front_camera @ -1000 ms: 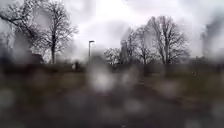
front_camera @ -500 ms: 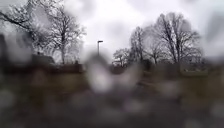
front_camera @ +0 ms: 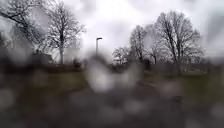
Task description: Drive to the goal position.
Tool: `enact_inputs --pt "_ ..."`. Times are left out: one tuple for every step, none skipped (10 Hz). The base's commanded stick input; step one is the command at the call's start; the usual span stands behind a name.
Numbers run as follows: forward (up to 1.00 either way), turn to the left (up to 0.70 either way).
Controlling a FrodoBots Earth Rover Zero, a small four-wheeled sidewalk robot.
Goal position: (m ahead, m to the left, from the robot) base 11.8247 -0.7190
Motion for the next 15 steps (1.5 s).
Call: enact_inputs --pt "1.00 0.00" --pt "1.00 0.00" --pt "1.00 0.00" --pt "1.00 0.00" --pt "1.00 0.00" --pt "1.00 0.00" --pt "1.00 0.00" --pt "1.00 0.00" --pt "1.00 0.00" --pt "1.00 0.00" --pt "1.00 0.00" --pt "1.00 0.00" --pt "1.00 0.00" --pt "1.00 0.00" --pt "1.00 0.00"
